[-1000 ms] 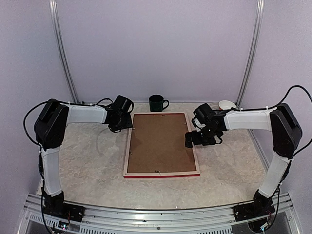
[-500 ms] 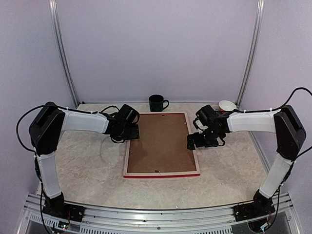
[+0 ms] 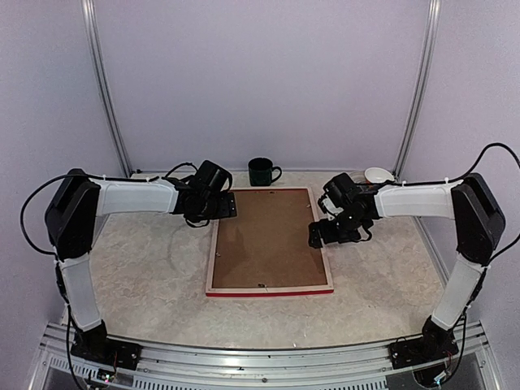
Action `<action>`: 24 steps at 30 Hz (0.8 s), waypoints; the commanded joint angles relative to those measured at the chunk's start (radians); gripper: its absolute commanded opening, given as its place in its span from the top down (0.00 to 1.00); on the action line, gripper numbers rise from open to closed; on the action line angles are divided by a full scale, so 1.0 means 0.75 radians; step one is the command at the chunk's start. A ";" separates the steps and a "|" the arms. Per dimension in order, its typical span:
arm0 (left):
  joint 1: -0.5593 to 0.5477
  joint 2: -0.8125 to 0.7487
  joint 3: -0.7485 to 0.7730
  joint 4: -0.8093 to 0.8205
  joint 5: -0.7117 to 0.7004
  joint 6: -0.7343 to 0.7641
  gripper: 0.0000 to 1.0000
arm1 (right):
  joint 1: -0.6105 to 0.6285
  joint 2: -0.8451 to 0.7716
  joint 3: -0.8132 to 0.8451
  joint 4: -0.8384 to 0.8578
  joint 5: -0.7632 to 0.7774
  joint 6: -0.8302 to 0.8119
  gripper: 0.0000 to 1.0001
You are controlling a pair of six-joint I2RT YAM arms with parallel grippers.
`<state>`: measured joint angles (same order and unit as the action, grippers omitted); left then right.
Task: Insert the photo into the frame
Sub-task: Place the photo frame at the center of the board.
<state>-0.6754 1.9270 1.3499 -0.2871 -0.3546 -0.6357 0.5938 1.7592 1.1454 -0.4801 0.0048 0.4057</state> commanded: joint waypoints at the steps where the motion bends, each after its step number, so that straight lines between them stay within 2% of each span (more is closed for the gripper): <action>1: 0.083 0.072 0.060 -0.007 -0.042 0.021 0.13 | -0.001 0.058 0.141 -0.024 0.064 -0.059 0.01; 6: 0.100 0.130 0.054 -0.007 -0.030 0.040 0.16 | -0.025 0.153 0.300 -0.098 0.129 -0.101 0.01; 11: 0.095 0.165 0.016 0.015 -0.022 0.038 0.19 | -0.064 0.220 0.353 -0.066 0.096 -0.083 0.01; 16: 0.094 0.189 0.012 0.020 -0.011 0.038 0.26 | -0.085 0.299 0.405 -0.048 0.061 -0.076 0.02; 21: 0.086 0.192 -0.009 0.022 0.011 0.024 0.34 | -0.100 0.344 0.420 -0.029 0.029 -0.071 0.17; 24: 0.078 0.166 -0.056 0.042 0.022 0.012 0.36 | -0.105 0.341 0.398 -0.001 0.004 -0.065 0.34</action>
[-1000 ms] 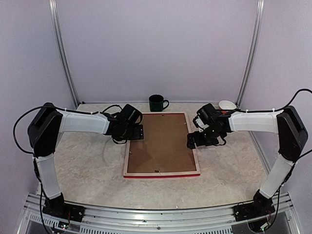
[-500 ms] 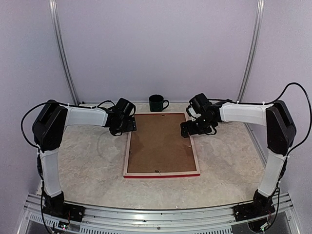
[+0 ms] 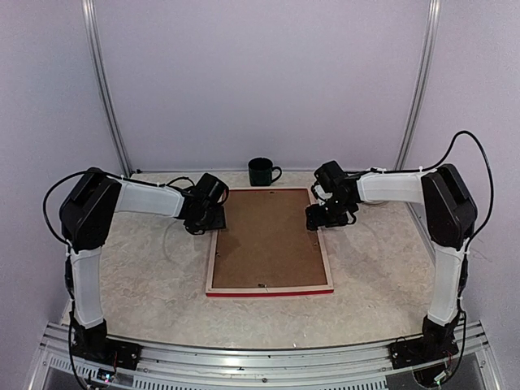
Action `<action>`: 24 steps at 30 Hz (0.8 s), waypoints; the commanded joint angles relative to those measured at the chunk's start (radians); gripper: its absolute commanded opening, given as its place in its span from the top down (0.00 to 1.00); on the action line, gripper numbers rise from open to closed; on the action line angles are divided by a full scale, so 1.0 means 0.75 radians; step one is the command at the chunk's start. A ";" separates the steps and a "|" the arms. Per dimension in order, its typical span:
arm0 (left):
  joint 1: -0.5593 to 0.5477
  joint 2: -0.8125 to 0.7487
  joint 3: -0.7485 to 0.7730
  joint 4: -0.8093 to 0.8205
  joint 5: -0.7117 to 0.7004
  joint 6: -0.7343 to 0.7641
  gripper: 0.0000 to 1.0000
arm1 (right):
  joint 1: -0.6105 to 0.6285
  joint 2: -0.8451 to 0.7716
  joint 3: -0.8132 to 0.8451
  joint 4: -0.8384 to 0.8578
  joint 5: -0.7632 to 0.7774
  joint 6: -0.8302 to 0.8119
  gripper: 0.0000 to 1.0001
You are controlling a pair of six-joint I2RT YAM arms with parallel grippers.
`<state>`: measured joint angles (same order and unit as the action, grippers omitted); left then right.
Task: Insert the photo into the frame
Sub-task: Place the photo frame at the center of the board.
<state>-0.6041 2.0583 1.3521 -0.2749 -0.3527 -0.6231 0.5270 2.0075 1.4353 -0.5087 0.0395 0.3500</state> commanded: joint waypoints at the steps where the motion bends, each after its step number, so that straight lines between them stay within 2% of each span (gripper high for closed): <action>1: -0.020 -0.021 -0.083 0.032 0.023 -0.009 0.37 | -0.019 0.009 0.003 0.043 -0.050 0.013 0.39; 3: -0.026 -0.036 -0.113 0.045 0.034 -0.019 0.41 | -0.023 0.007 -0.007 0.053 -0.051 0.017 0.45; 8: -0.036 -0.037 -0.155 0.066 0.040 -0.032 0.51 | -0.035 0.029 -0.008 0.068 -0.051 0.023 0.46; 14: -0.047 -0.061 -0.178 0.082 0.051 -0.038 0.71 | -0.044 0.061 -0.014 0.082 -0.051 0.025 0.50; 16: -0.050 -0.065 -0.181 0.081 0.052 -0.036 0.73 | -0.046 0.057 -0.031 0.095 -0.086 0.028 0.58; 24: -0.084 -0.099 -0.250 0.105 0.064 -0.057 0.79 | -0.046 0.026 -0.100 0.149 -0.157 0.050 0.63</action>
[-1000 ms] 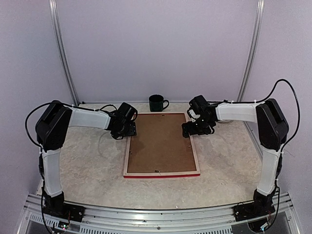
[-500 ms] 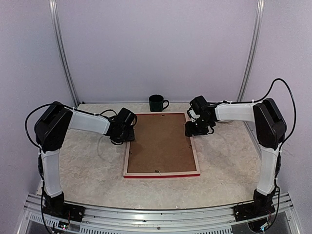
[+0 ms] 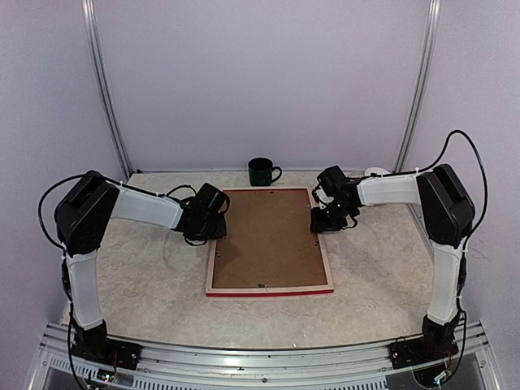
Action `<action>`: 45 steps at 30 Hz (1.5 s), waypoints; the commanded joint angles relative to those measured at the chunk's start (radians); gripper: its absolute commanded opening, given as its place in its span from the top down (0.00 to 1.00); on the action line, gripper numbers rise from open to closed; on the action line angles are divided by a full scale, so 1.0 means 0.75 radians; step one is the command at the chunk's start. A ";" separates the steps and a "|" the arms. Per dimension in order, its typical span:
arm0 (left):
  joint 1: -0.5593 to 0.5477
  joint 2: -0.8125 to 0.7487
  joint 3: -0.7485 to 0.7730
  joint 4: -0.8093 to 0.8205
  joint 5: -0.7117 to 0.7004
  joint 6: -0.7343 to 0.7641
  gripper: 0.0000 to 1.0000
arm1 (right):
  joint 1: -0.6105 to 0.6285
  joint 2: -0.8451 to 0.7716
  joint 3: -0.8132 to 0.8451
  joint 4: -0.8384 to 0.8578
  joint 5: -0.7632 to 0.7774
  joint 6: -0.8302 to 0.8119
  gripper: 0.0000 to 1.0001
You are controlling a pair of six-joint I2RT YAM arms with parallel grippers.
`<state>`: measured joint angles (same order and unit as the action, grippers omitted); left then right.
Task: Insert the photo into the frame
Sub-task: Place the photo frame at the center of the board.
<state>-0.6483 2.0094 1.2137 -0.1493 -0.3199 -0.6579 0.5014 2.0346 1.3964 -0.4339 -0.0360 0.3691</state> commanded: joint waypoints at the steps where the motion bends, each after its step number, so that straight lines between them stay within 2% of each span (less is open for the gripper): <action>1: -0.031 -0.038 -0.074 -0.057 0.027 -0.013 0.80 | -0.011 -0.021 -0.067 0.062 -0.069 0.027 0.64; 10: -0.113 -0.099 -0.164 -0.027 0.047 -0.038 0.90 | -0.001 -0.137 -0.266 0.158 -0.123 0.064 0.70; 17: -0.154 -0.167 -0.228 -0.037 0.049 -0.037 0.90 | 0.065 -0.243 -0.377 0.157 -0.089 0.117 0.72; 29: -0.227 -0.223 -0.305 0.001 0.087 -0.008 0.90 | 0.208 -0.610 -0.689 0.077 0.014 0.274 0.71; 31: -0.239 -0.212 -0.293 -0.002 0.079 -0.003 0.90 | 0.209 -0.665 -0.686 0.020 0.054 0.268 0.65; 34: -0.241 -0.211 -0.287 -0.005 0.066 -0.006 0.90 | 0.199 -0.713 -0.601 -0.105 0.223 0.208 0.38; 39: -0.242 -0.224 -0.273 -0.024 0.028 -0.018 0.89 | 0.102 -0.626 -0.327 -0.257 0.303 0.071 0.15; 45: -0.242 -0.252 -0.274 -0.024 0.017 -0.028 0.89 | 0.013 -0.357 -0.039 -0.279 0.286 0.045 0.11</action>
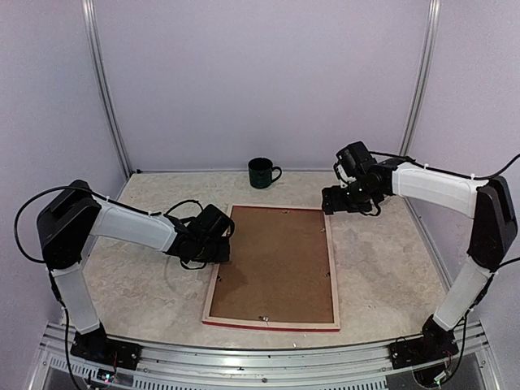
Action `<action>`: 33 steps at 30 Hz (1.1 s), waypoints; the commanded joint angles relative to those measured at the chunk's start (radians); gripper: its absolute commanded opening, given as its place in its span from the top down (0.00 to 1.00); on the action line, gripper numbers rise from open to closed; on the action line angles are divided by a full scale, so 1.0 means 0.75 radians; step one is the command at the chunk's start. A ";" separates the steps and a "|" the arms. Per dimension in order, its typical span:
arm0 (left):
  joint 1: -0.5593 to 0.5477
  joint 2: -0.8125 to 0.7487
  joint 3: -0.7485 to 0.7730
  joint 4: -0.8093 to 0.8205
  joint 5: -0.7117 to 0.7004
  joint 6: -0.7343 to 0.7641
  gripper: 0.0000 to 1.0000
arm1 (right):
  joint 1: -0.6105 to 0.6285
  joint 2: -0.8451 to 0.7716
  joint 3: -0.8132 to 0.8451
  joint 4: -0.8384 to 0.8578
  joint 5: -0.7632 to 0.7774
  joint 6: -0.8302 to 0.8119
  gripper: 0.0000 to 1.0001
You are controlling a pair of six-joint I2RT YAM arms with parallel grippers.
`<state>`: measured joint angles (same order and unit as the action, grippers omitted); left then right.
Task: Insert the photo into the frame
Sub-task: Place the photo frame at the center of the board, then press the fastener onto the backboard.
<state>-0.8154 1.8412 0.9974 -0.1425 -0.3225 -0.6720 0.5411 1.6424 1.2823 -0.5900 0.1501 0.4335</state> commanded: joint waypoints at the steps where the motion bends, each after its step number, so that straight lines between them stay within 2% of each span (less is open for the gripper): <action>1: -0.019 -0.032 0.012 -0.036 0.017 -0.011 0.89 | -0.042 0.217 0.163 -0.073 0.034 -0.036 0.11; 6: -0.019 -0.054 0.000 -0.032 0.013 -0.007 0.89 | -0.044 0.417 0.337 -0.085 0.060 -0.039 0.11; 11: -0.019 -0.063 -0.014 -0.018 0.013 0.011 0.89 | -0.044 0.543 0.487 0.004 0.047 -0.306 0.11; 15: -0.019 -0.040 0.003 -0.021 0.025 0.030 0.89 | -0.048 0.640 0.625 -0.059 0.096 -0.458 0.11; 19: -0.023 -0.049 -0.007 -0.022 0.019 0.017 0.89 | -0.063 0.703 0.744 -0.292 0.200 -0.308 0.10; 21: -0.023 -0.070 -0.022 -0.013 0.011 0.001 0.89 | -0.063 0.667 0.667 -0.313 0.194 -0.223 0.10; 27: -0.033 -0.101 -0.066 0.016 0.002 -0.047 0.89 | -0.065 0.492 0.289 -0.074 0.011 -0.032 0.14; 33: -0.044 -0.086 -0.072 0.038 0.011 -0.060 0.89 | -0.061 0.474 0.193 -0.029 -0.037 0.086 0.21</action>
<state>-0.8322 1.8015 0.9512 -0.1474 -0.3271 -0.7002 0.4992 2.0338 1.4628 -0.6472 0.1684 0.4122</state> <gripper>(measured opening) 0.152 0.802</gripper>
